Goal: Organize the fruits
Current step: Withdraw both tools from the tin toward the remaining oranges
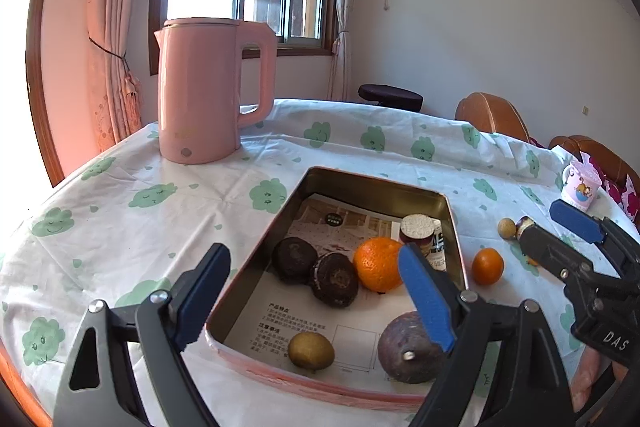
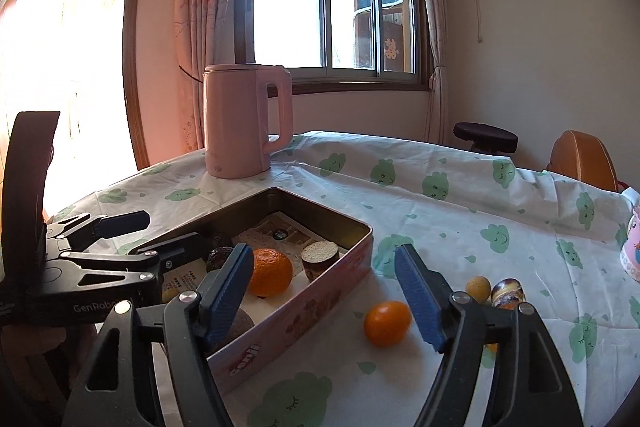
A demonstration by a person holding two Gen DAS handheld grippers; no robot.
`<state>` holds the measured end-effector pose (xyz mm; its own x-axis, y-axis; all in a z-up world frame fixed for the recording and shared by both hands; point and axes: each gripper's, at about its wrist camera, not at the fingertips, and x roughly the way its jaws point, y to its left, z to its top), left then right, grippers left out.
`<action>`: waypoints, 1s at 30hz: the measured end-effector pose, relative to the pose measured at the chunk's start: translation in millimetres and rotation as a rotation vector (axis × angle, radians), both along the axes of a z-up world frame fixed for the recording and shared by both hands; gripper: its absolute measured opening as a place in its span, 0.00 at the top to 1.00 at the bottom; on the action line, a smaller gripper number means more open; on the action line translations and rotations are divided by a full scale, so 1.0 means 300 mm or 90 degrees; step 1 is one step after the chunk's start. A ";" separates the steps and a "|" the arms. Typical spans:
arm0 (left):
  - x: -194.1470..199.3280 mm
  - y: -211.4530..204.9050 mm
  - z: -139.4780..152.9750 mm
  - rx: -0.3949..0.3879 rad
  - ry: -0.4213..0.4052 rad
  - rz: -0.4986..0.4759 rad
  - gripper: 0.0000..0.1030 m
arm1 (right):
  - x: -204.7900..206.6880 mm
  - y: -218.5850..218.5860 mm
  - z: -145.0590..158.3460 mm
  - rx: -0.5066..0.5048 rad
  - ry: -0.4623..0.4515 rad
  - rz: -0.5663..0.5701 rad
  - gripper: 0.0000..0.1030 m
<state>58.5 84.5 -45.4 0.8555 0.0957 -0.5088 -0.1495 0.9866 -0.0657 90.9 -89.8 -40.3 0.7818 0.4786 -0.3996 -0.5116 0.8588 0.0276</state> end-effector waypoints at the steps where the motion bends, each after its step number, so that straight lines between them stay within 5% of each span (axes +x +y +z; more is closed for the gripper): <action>1: -0.001 -0.013 0.005 0.001 -0.003 -0.003 0.14 | 0.001 -0.034 0.003 -0.001 -0.001 -0.015 0.28; 16: 0.062 -0.440 0.014 0.128 0.009 -0.155 0.17 | 0.056 -0.394 -0.016 0.046 0.046 -0.172 0.28; 27: 0.237 -0.584 -0.112 0.154 0.156 -0.212 0.50 | 0.047 -0.434 -0.013 0.084 0.045 -0.183 0.22; 30: 0.251 -0.588 -0.115 0.168 0.161 -0.203 0.50 | 0.043 -0.436 -0.010 0.087 0.041 -0.184 0.18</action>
